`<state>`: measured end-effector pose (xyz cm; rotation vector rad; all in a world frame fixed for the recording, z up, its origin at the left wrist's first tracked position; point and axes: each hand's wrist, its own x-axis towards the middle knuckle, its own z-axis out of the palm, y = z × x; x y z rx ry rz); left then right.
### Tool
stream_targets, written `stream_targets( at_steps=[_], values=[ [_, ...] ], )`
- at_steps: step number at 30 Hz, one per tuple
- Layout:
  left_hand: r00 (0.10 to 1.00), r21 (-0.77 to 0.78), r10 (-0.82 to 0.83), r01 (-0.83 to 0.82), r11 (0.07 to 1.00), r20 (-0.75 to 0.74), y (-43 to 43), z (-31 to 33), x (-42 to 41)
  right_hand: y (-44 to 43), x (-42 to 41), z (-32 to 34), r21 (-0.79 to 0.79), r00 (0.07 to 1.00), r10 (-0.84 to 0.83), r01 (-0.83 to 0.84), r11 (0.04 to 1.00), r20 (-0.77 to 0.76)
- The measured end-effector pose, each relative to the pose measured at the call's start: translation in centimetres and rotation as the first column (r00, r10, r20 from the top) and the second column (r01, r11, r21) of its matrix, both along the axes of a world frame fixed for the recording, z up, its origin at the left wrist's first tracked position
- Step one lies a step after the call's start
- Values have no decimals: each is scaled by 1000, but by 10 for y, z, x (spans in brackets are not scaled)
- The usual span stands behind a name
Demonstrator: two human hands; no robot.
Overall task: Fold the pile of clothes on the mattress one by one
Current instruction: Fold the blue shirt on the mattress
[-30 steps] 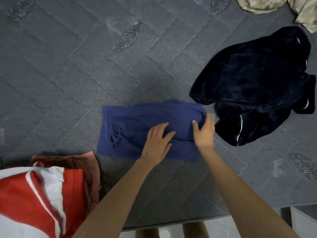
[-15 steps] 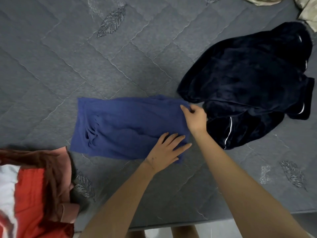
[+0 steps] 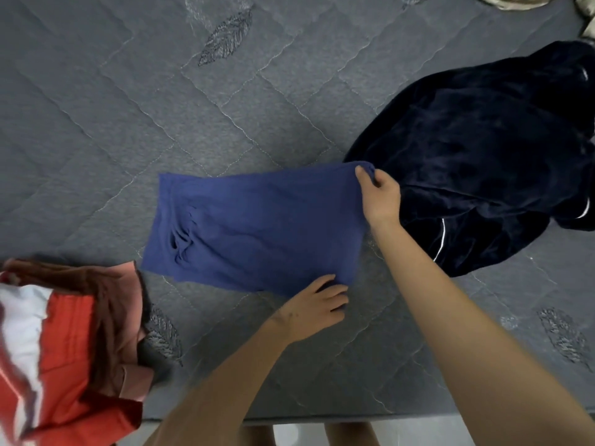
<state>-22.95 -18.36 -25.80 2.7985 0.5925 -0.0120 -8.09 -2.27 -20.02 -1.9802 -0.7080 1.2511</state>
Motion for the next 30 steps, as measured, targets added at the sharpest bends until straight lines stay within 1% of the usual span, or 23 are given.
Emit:
stream_targets(
  at_steps=[3,4,5,6,8,9,10,11,13,15,17,18,19,20,21,22,23,25,27,28,29,30],
  values=[
    [989,-28,119,-117,993,84,-8,-3,-10,-17,-5,-7,-73,998,66,-67,995,-19],
    [975,-28,196,-194,981,108,-8,1,-13,-25,-4,-13,-98,995,97,-95,991,16],
    [942,-28,312,-311,950,121,-5,5,-17,-32,-4,-14,-129,989,129,-120,984,67],
    [883,-21,456,-457,889,109,0,11,-21,-39,-3,-15,-166,982,133,-111,980,131],
    [693,32,721,-721,692,26,13,16,-35,-50,-3,-17,-203,982,42,-4,979,183],
    [599,58,800,-798,600,-28,19,15,-45,-54,-4,-16,-216,988,4,30,976,158],
    [532,69,843,-840,537,-85,25,13,-56,-58,-4,-16,-232,993,-9,36,972,116],
    [491,66,860,-862,503,-137,28,8,-67,-61,-7,-15,-266,997,6,13,964,71],
    [469,38,852,-871,489,-233,29,-3,-83,-65,-14,-10,-262,997,71,-68,963,4],
    [491,-21,817,-860,509,-301,29,-6,-90,-71,-22,-10,-209,983,182,-176,962,9],
    [505,-85,805,-859,506,-311,32,-2,-91,-76,-32,-7,-144,972,233,-225,964,42],
    [494,-148,814,-869,472,-304,33,3,-90,-77,-38,-4,-109,973,221,-213,971,63],
    [460,-227,845,-884,409,-273,35,10,-90,-77,-44,-1,-71,978,193,-188,980,80],
    [397,-315,895,-892,324,-204,38,19,-90,-76,-52,3,-23,982,165,-163,986,90],
    [309,-414,944,-879,237,-116,39,27,-92,-74,-61,9,22,984,151,-154,988,94],
    [201,-514,979,-844,152,-42,41,36,-94,-72,-71,14,60,983,158,-164,985,95],
    [100,-603,995,-794,77,-4,43,44,-98,-70,-84,19,92,978,183,-192,977,100],
    [-60,-743,998,-667,-49,-12,48,58,-108,-66,-116,26,140,963,255,-265,954,86],
    [-187,-844,979,-509,-171,-86,57,75,-117,-61,-152,32,153,934,351,-357,922,67],
    [-251,-880,962,-424,-213,-112,61,80,-122,-59,-168,35,136,917,398,-397,908,20],
    [-314,-911,941,-337,-237,-128,65,87,-128,-57,-183,37,101,897,434,-426,899,-78],
    [-379,-926,914,-274,-259,-143,68,91,-136,-55,-195,39,44,864,442,-446,894,-241]
  ],
)
